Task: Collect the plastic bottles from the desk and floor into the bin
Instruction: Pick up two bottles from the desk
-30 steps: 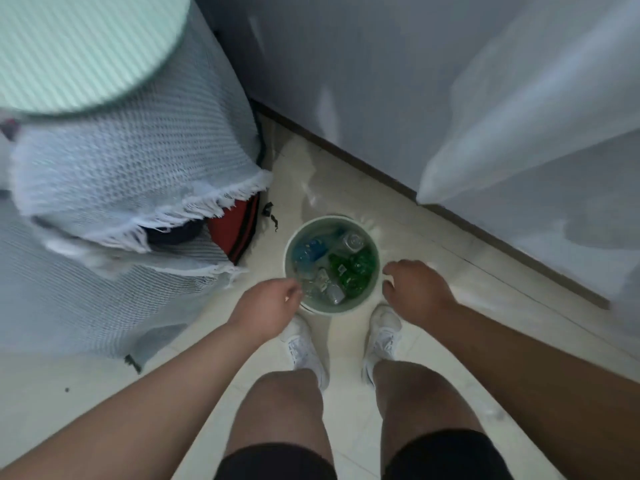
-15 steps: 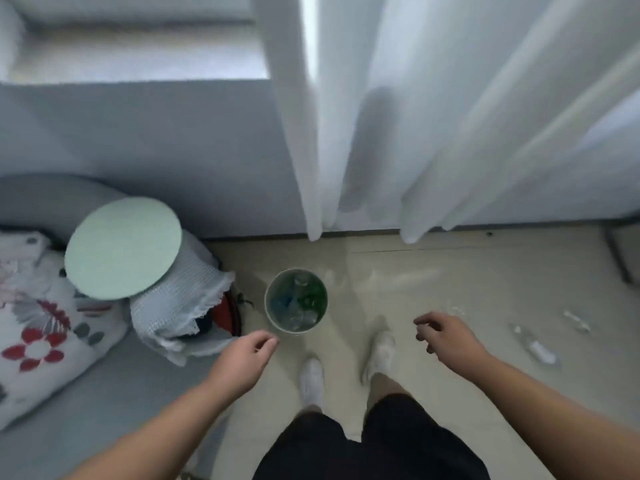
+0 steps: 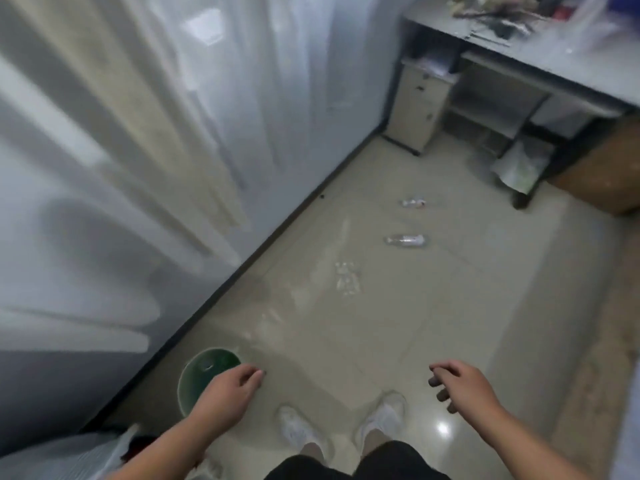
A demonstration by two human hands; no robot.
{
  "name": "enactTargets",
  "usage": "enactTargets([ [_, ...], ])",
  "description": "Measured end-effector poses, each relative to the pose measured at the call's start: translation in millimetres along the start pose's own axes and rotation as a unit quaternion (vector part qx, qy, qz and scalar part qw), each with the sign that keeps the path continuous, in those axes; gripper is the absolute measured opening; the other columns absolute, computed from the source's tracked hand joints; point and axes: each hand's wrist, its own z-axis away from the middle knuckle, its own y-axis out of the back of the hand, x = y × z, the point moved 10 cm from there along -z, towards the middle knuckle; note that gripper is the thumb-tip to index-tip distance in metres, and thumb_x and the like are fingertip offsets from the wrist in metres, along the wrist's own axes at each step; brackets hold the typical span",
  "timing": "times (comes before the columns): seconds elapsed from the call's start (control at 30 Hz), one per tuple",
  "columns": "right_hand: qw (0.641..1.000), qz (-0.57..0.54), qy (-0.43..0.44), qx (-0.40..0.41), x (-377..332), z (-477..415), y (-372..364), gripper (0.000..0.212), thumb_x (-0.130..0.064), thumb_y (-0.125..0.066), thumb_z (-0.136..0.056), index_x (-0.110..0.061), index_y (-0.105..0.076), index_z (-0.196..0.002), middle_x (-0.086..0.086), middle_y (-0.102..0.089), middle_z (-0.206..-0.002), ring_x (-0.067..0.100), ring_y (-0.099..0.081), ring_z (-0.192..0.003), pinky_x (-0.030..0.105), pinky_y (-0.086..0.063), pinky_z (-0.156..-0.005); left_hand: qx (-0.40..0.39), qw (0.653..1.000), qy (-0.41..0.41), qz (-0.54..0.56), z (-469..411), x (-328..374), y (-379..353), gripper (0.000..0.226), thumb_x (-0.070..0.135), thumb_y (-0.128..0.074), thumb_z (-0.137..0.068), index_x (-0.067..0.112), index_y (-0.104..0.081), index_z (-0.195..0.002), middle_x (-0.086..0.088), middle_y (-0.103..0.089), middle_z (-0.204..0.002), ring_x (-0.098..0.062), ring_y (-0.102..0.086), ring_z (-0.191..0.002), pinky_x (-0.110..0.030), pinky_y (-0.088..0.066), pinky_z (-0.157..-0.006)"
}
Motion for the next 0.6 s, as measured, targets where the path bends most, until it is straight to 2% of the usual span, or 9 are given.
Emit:
enactTargets([
  [0.07,0.998,-0.047,-0.035,0.026,45,-5,41,0.016,-0.012,-0.057,-0.097,-0.016,-0.073,-0.095,0.012,-0.076,-0.087,0.023,-0.06,-0.058,0.032,-0.044,-0.051,-0.025,1.0,-0.005,0.002,-16,47,-23,0.019,0.044,-0.058,-0.099,0.036,-0.072,-0.09,0.014,-0.076,-0.085,-0.002,-0.07,-0.079,-0.029,-0.055,-0.078],
  [0.17,0.991,-0.102,-0.07,0.055,100,-9,87,0.016,-0.011,-0.057,-0.096,-0.015,-0.073,-0.093,0.013,-0.075,-0.085,0.023,-0.058,-0.056,0.031,-0.042,-0.049,-0.044,0.998,-0.032,-0.011,-30,118,-52,0.018,0.037,-0.061,-0.099,0.035,-0.074,-0.088,0.009,-0.076,-0.082,-0.009,-0.072,-0.07,-0.029,-0.055,-0.071],
  [0.33,0.977,-0.162,-0.115,0.081,151,-24,144,0.015,-0.013,-0.06,-0.096,-0.009,-0.073,-0.089,0.014,-0.073,-0.079,0.022,-0.053,-0.052,0.026,-0.036,-0.045,-0.059,0.997,-0.05,-0.011,-48,215,-86,0.015,0.034,-0.059,-0.101,0.029,-0.073,-0.095,0.002,-0.077,-0.089,-0.015,-0.073,-0.077,-0.027,-0.052,-0.063],
  [0.43,0.979,-0.153,-0.119,0.067,143,-46,172,0.014,-0.017,-0.062,-0.093,-0.01,-0.073,-0.087,0.012,-0.074,-0.078,0.018,-0.055,-0.047,0.025,-0.036,-0.044,-0.064,0.997,-0.047,-0.009,-53,250,-93,0.016,0.029,-0.061,-0.1,0.022,-0.075,-0.098,-0.001,-0.077,-0.087,-0.016,-0.071,-0.071,-0.026,-0.049,-0.058],
  [0.6,0.987,-0.127,-0.057,0.083,67,-113,253,0.015,-0.019,-0.063,-0.091,-0.012,-0.073,-0.083,0.008,-0.075,-0.079,0.015,-0.057,-0.048,0.024,-0.039,-0.042,-0.064,0.998,-0.012,0.02,-83,287,-92,0.014,0.022,-0.065,-0.098,0.018,-0.077,-0.094,-0.007,-0.078,-0.086,-0.02,-0.067,-0.064,-0.026,-0.046,-0.053],
])
